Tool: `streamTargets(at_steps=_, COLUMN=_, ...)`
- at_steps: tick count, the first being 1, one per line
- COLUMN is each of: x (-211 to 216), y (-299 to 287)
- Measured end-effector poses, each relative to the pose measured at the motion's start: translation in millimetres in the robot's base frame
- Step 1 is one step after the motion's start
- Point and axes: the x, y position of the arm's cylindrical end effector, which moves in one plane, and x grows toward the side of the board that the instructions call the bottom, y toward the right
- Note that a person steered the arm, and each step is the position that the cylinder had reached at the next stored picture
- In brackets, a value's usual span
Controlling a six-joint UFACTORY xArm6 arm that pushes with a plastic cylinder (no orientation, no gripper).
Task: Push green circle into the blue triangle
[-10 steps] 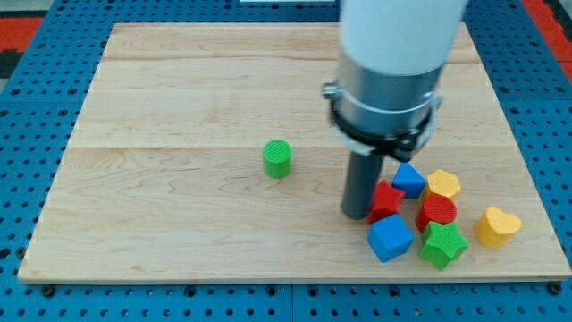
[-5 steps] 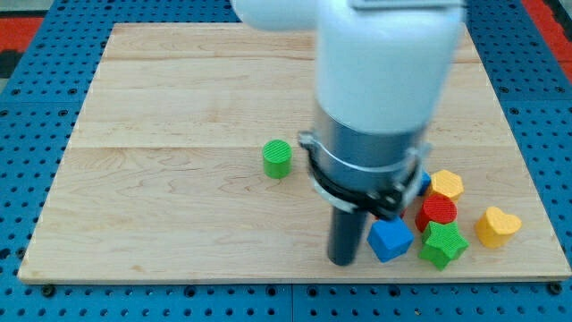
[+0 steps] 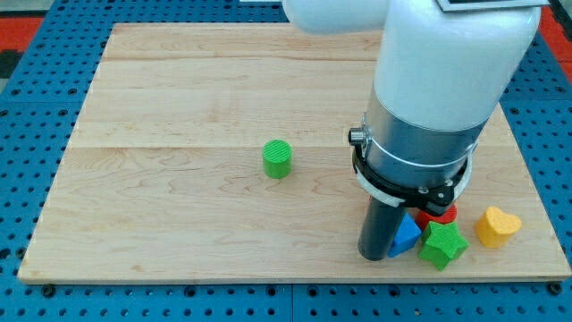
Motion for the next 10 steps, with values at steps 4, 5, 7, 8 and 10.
streamTargets(at_steps=4, x=-0.8, y=-76.1)
streamTargets(at_steps=5, x=-17.4, y=-122.1)
streamTargets(at_steps=7, x=-126.3, y=-153.6)
streamTargets(at_steps=8, x=-144.9, y=-137.4)
streamTargets(at_steps=10, x=-81.5, y=-107.7)
